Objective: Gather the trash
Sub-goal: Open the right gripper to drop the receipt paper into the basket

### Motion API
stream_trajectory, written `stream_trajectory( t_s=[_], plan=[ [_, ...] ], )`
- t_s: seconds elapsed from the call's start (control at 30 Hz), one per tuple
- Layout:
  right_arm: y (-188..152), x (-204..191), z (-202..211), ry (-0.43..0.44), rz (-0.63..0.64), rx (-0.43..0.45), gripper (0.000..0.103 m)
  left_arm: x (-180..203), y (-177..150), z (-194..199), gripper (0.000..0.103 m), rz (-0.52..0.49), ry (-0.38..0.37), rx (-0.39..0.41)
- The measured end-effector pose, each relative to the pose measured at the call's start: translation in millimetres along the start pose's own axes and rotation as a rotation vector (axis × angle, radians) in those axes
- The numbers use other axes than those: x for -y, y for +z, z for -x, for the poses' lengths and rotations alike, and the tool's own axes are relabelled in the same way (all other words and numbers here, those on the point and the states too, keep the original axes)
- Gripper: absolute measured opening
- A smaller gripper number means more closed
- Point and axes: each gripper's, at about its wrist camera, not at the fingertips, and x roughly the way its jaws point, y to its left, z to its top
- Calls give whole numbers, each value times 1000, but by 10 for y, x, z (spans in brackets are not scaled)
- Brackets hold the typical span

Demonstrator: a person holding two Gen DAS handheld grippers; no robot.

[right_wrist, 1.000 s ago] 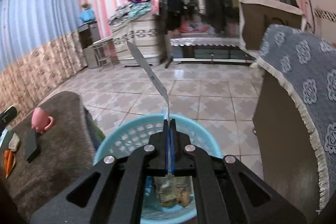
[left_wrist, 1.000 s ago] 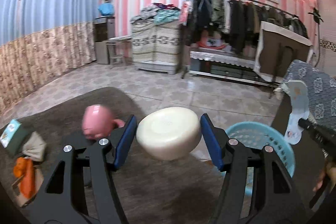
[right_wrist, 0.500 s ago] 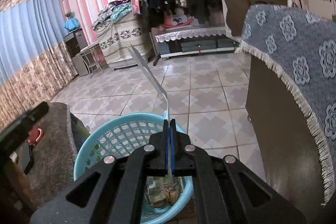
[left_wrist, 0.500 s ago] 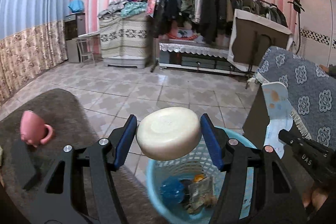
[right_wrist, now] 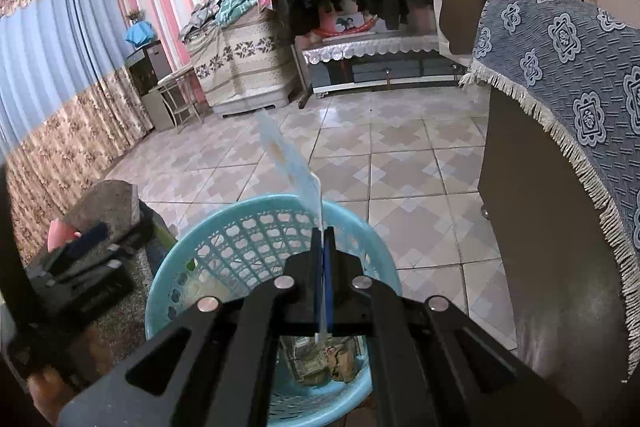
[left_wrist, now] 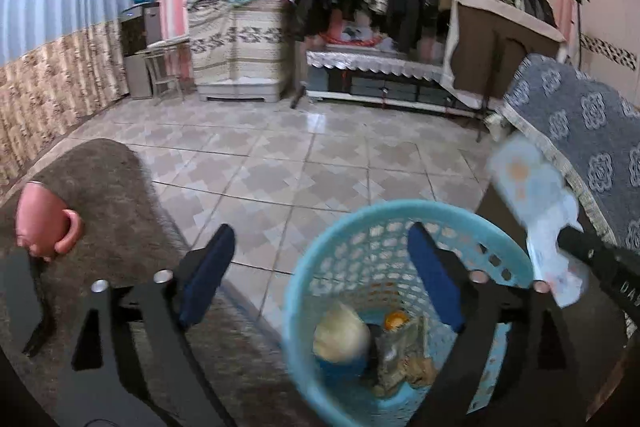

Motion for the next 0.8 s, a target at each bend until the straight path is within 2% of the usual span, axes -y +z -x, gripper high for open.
stream_trajectory(
  t_s=[0.13, 0.23, 0.43, 0.73, 0.8],
  plan=[
    [-29, -152, -46, 4, 27, -11, 1, -258, 36, 207, 96, 11, 88, 41],
    [-48, -290, -86, 0, 60, -19, 1, -392, 58, 334, 97, 21, 120, 61],
    [-87, -450, -230, -21, 101, -41, 2, -525, 109, 427, 97, 60, 107, 76],
    [-143, -457, -392, -48, 104, -76, 3, -535, 105, 420, 97, 48, 120, 77],
    [-144, -438, -394, -52, 101, -79, 8, -555, 86, 412, 97, 47, 122, 77]
  ],
)
